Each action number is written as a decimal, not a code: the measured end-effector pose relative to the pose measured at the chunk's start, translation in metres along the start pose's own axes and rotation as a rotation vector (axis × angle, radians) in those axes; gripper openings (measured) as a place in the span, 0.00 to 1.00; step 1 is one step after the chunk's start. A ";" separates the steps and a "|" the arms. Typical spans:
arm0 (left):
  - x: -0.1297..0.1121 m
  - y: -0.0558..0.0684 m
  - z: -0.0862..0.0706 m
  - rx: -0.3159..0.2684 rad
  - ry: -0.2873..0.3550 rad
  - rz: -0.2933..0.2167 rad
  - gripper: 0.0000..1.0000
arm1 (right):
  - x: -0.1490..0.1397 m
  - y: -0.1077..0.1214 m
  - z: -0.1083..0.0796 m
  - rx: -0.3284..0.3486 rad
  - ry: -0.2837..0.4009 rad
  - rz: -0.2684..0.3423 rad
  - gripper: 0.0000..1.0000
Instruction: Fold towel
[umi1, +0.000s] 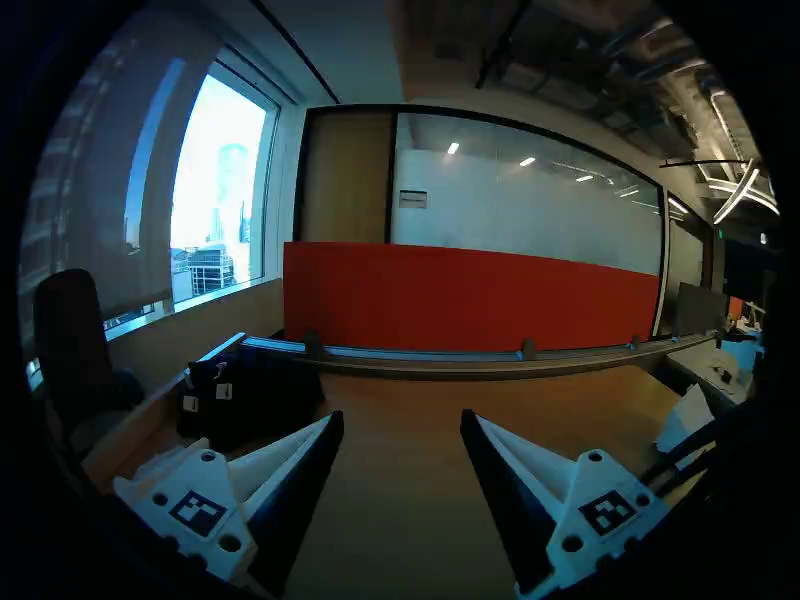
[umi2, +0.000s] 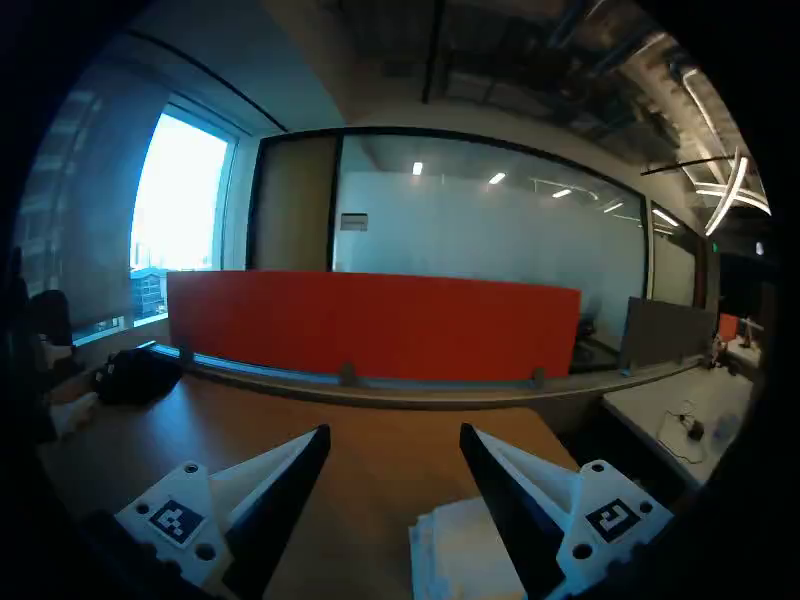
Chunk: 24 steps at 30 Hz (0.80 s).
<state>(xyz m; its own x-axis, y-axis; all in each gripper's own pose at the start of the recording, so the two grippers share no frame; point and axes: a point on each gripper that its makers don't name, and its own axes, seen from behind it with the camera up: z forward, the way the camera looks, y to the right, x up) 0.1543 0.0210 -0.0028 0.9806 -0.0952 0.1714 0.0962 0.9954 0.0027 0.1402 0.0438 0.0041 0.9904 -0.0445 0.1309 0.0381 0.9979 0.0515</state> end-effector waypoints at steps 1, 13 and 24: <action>0.001 0.000 0.000 0.000 0.002 -0.001 0.86 | 0.002 -0.005 0.001 0.002 0.004 0.002 1.00; 0.011 -0.007 0.003 -0.002 0.024 -0.001 0.86 | 0.018 -0.054 0.012 0.022 0.042 0.012 1.00; 0.012 -0.012 0.003 0.001 0.033 -0.004 0.86 | 0.024 -0.066 0.014 0.018 0.047 0.019 1.00</action>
<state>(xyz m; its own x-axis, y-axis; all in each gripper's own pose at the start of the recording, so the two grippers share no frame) 0.1638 0.0081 0.0025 0.9853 -0.0997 0.1390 0.1000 0.9950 0.0047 0.1595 -0.0236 0.0179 0.9961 -0.0232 0.0854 0.0175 0.9976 0.0668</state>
